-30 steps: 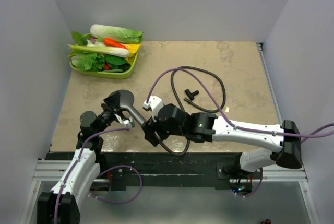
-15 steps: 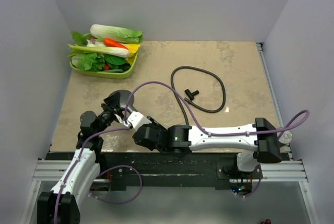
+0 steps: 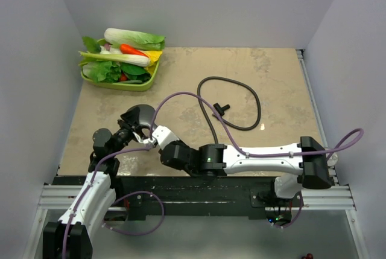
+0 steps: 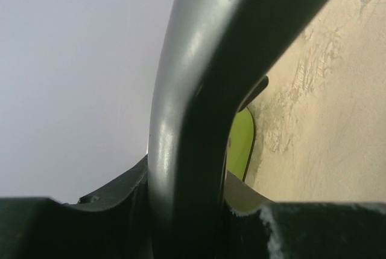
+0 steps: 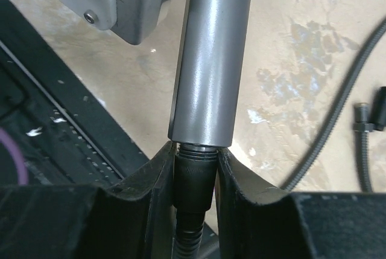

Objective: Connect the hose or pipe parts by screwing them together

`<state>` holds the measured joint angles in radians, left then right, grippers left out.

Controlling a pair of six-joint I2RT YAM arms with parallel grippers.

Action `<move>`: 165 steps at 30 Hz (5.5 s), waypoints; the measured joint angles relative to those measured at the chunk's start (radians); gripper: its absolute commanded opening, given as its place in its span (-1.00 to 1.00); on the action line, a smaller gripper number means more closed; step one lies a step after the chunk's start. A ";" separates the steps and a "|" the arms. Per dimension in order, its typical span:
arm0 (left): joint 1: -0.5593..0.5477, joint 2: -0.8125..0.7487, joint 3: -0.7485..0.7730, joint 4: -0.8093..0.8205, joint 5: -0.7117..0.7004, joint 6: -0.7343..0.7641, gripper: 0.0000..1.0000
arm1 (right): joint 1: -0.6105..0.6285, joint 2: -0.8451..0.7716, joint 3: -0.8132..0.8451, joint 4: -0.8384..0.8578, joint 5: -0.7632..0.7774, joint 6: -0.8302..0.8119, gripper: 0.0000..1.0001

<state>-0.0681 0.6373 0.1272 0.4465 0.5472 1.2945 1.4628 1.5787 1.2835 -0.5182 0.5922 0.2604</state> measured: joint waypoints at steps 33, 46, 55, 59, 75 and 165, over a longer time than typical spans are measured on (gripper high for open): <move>0.005 -0.002 0.008 -0.014 -0.028 0.050 -1.00 | -0.444 0.021 -0.668 1.413 -1.164 0.850 -1.00; 0.008 0.001 0.008 -0.066 0.003 0.098 -1.00 | -0.486 0.305 -0.674 1.875 -1.382 1.256 -0.10; 0.001 -0.007 0.015 -0.023 -0.002 0.024 -1.00 | -0.542 0.020 -0.480 1.113 -1.317 0.638 0.98; 0.001 -0.008 0.016 -0.017 -0.002 0.021 -1.00 | -0.537 -0.094 -0.303 0.706 -1.155 0.354 0.97; 0.001 -0.008 0.016 0.006 -0.005 0.005 -1.00 | -0.089 -0.190 -0.050 -0.026 -0.338 0.024 0.60; 0.001 -0.031 0.025 0.002 -0.009 0.021 -1.00 | -0.562 -0.031 -0.626 1.374 -1.342 0.781 0.97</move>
<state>-0.0669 0.6064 0.1524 0.4488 0.5381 1.3155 0.9012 1.5482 0.6579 0.8562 -0.7502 1.0416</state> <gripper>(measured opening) 0.356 0.984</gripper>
